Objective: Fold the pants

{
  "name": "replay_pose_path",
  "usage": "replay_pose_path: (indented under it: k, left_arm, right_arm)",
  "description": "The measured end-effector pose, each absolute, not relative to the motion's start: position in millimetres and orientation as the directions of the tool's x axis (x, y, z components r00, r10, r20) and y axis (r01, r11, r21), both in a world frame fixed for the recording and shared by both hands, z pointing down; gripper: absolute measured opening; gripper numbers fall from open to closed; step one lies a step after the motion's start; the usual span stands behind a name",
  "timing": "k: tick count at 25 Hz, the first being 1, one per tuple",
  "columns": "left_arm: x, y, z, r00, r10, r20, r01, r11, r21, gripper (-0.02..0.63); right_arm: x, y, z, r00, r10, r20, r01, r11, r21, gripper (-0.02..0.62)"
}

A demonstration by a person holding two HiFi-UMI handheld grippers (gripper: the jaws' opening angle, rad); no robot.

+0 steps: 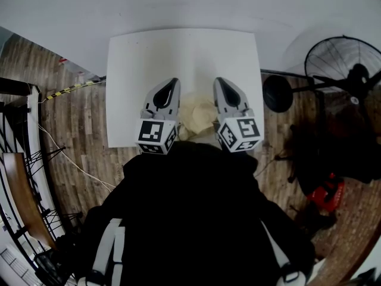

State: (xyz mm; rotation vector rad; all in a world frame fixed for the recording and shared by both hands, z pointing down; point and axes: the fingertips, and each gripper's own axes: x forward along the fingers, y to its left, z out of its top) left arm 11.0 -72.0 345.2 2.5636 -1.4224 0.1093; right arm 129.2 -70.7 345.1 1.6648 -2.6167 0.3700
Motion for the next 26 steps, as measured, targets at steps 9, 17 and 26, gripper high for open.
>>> replay_pose_path:
  k: [9,17,26]
  left_arm:
    - [12,-71,348,0.53,-0.83,0.172,-0.848,-0.512,0.138,0.003]
    - [13,-72,352,0.525,-0.832,0.179,-0.851,-0.506,0.142,0.003]
    - [13,-73,356,0.52,-0.835,0.181,-0.854,-0.502,0.139,0.003]
  right_arm:
    - [125,-71,348,-0.438,-0.885,0.158,-0.893,0.408,-0.189,0.005]
    - [130,-73,355,-0.427,-0.887,0.175,-0.897,0.392,-0.203,0.004]
    - [132,-75,359,-0.433,-0.884,0.177,-0.894,0.397,-0.207,0.004]
